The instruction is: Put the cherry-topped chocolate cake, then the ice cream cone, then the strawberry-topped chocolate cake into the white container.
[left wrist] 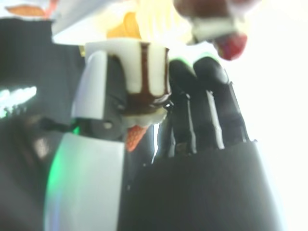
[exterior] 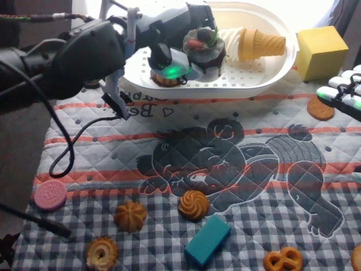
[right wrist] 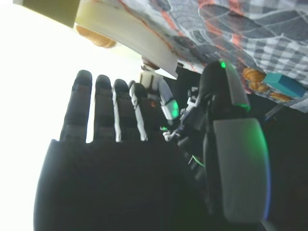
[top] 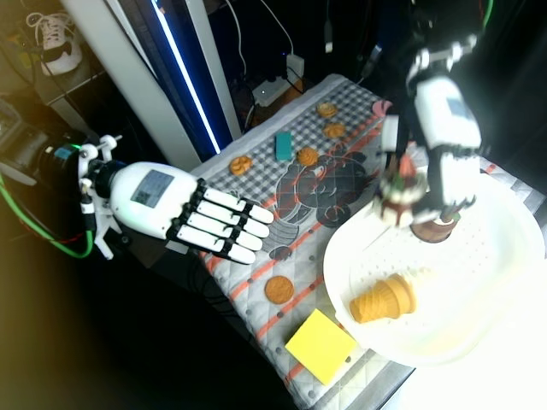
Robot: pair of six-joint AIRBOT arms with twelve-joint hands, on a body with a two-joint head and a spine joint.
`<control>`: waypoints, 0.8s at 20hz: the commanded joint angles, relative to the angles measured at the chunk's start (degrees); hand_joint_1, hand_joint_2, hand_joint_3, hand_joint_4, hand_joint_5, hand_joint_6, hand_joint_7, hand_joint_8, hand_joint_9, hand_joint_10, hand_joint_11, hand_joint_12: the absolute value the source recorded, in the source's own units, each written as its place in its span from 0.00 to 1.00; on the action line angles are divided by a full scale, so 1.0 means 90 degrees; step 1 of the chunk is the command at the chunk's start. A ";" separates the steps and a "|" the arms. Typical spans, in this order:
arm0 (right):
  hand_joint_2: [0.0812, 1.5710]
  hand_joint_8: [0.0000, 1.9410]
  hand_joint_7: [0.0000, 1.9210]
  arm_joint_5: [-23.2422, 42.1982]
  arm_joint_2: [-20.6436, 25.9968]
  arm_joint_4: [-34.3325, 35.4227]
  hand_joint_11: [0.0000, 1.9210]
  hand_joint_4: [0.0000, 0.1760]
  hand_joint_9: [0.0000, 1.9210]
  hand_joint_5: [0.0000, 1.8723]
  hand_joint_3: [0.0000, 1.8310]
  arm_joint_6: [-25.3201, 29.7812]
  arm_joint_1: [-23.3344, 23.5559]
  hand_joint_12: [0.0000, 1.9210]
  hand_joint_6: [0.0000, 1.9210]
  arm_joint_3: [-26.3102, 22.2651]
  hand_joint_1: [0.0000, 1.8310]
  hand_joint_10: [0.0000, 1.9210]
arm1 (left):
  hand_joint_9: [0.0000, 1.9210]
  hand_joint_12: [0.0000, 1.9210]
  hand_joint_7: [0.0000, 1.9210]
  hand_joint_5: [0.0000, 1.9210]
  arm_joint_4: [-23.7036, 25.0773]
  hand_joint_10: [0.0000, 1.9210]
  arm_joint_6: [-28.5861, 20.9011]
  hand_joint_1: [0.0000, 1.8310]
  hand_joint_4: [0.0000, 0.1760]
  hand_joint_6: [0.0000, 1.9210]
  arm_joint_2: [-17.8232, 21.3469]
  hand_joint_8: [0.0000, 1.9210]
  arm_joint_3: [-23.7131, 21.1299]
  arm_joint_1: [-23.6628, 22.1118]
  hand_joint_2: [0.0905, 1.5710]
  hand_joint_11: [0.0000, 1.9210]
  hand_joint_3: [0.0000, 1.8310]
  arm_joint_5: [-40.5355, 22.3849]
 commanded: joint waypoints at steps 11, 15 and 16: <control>0.76 0.00 0.00 0.0763 -0.0007 0.0009 0.00 0.00 0.00 0.00 0.00 0.0045 0.0007 0.01 0.00 0.0039 0.34 0.00 | 0.00 0.45 0.08 0.07 -0.1580 0.25 0.1760 0.52 0.67 0.17 -0.0474 0.06 0.0549 0.0065 0.71 0.00 0.00 -0.0369; 0.76 0.00 0.00 0.0764 -0.0013 0.0011 0.00 0.00 0.00 0.00 0.00 0.0045 0.0007 0.03 0.00 0.0043 0.36 0.00 | 0.00 0.01 0.00 0.02 -0.0995 0.00 0.1155 0.43 0.85 0.03 -0.0175 0.00 0.0186 0.0110 0.70 0.00 0.00 -0.0557; 0.76 0.00 0.00 0.0764 -0.0014 0.0016 0.00 0.00 0.00 0.00 0.00 0.0045 0.0007 0.03 0.00 0.0042 0.36 0.00 | 0.00 0.00 0.00 0.01 -0.0624 0.00 0.0744 0.43 0.77 0.02 -0.0014 0.00 0.0007 0.0115 0.69 0.00 0.00 -0.0685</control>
